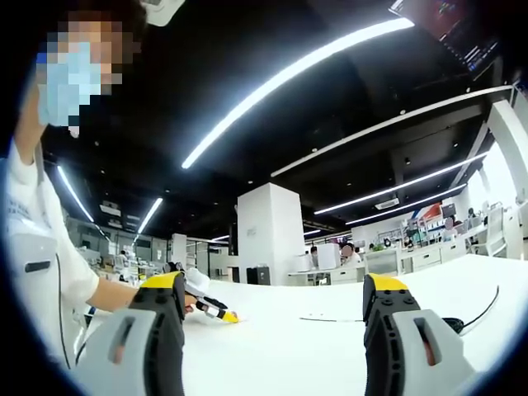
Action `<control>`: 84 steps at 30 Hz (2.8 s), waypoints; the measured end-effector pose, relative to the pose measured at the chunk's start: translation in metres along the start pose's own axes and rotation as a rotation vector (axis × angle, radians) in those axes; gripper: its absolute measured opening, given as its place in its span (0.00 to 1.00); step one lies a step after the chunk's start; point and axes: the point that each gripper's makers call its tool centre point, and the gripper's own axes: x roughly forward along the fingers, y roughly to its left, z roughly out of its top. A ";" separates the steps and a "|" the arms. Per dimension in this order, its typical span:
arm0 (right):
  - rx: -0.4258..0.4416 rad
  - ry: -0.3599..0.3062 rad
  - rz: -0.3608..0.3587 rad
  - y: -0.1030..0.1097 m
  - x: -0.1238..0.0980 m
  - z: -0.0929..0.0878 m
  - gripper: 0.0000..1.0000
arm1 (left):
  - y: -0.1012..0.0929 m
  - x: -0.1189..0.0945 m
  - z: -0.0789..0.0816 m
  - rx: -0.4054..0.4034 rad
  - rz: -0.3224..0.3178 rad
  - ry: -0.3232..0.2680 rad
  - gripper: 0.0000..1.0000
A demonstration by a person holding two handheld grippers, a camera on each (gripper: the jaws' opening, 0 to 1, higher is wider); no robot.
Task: Plug the desk Type‑C cable into the charger adapter.
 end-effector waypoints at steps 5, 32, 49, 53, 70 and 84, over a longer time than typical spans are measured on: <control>-0.001 0.004 0.003 0.001 0.001 -0.001 0.91 | 0.010 0.000 0.002 0.010 0.005 0.000 0.69; 0.001 0.014 -0.006 -0.001 0.001 -0.004 0.91 | 0.028 -0.013 0.003 0.050 0.058 -0.002 0.68; 0.001 0.011 -0.009 -0.002 0.000 -0.003 0.91 | 0.036 -0.011 0.012 0.058 0.039 -0.008 0.69; -0.013 -0.002 -0.011 -0.001 -0.002 0.002 0.91 | 0.041 -0.011 0.018 0.054 0.023 -0.031 0.69; -0.005 -0.001 -0.005 -0.001 0.000 0.000 0.91 | 0.011 0.015 0.039 0.069 -0.255 -0.137 0.72; -0.011 0.016 -0.020 -0.005 0.001 -0.005 0.90 | -0.029 0.032 0.024 0.151 -0.389 -0.068 0.60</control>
